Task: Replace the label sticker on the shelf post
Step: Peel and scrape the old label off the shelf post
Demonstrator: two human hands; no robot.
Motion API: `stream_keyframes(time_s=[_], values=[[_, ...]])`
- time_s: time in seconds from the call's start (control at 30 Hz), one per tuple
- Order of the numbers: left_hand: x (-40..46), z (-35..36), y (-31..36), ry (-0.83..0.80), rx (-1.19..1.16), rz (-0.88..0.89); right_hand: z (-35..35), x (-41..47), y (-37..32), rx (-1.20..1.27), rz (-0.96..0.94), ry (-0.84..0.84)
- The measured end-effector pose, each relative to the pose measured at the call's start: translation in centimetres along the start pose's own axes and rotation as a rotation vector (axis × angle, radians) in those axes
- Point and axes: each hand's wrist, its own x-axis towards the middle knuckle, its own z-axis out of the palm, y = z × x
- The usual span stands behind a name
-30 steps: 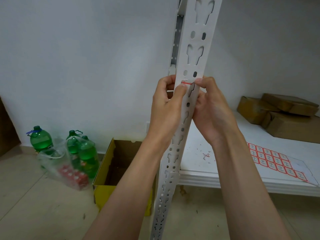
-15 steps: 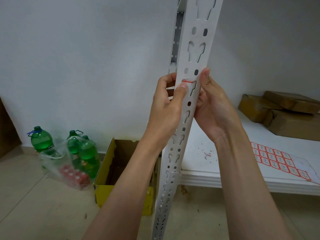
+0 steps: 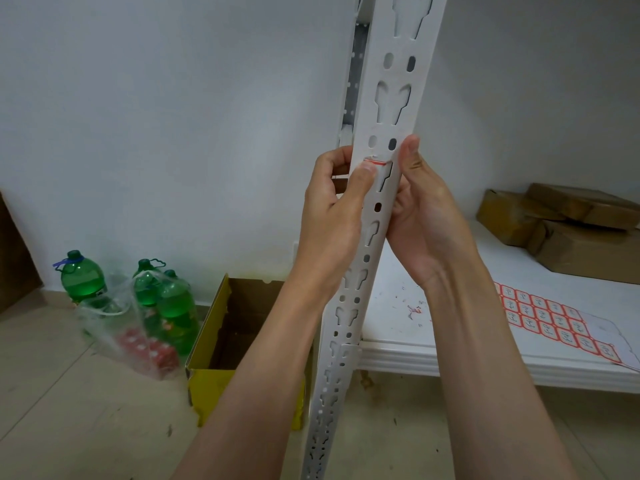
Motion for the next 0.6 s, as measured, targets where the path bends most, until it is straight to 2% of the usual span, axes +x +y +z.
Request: stream_keyframes(time_s=[0.47,0.6], values=[[0.3,-0.9,0.2,-0.026,-0.101,-0.028,0.4,-0.3,0.0,-0.033,-0.002,-0.016],[0.8,-1.7,0.9,-0.052,-0.022,-0.032,0.2,-0.2,0.1,-0.051,-0.012,-0.008]])
